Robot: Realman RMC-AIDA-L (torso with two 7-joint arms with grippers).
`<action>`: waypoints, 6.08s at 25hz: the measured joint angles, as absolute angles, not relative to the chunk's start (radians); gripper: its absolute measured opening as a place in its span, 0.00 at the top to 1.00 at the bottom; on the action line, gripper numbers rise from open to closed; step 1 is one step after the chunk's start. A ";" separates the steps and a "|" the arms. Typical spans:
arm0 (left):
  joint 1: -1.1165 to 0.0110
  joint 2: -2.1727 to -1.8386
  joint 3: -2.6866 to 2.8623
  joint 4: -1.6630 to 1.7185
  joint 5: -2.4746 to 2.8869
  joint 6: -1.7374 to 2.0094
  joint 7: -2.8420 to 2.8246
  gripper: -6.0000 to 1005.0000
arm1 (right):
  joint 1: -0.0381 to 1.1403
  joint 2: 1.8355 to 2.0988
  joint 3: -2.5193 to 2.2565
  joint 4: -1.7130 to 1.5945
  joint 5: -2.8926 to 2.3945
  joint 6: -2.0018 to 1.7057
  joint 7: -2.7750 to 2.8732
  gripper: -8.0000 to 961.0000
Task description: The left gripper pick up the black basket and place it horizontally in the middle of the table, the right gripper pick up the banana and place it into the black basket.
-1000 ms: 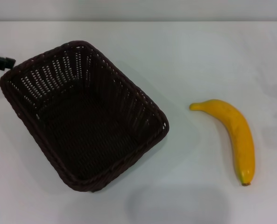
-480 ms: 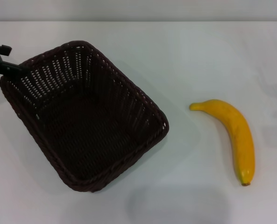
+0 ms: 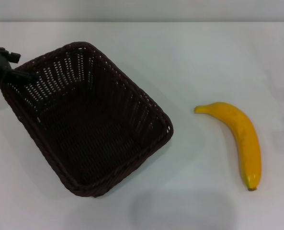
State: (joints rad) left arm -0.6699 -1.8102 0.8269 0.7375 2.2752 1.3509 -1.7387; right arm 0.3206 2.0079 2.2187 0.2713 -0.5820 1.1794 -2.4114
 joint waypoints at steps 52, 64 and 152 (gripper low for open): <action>-0.414 -2.057 0.760 1.194 1.980 1.384 -2.308 0.81 | 0.302 1.976 2.213 0.299 -0.592 1.186 -2.428 0.12; -0.333 -2.086 0.872 1.096 1.829 1.209 -2.447 0.81 | 0.284 1.970 2.211 0.299 -0.592 1.187 -2.453 0.12; -0.150 -2.039 0.432 0.684 1.267 1.447 -1.335 0.28 | 0.360 1.843 2.252 1.280 -2.055 1.160 -0.914 0.12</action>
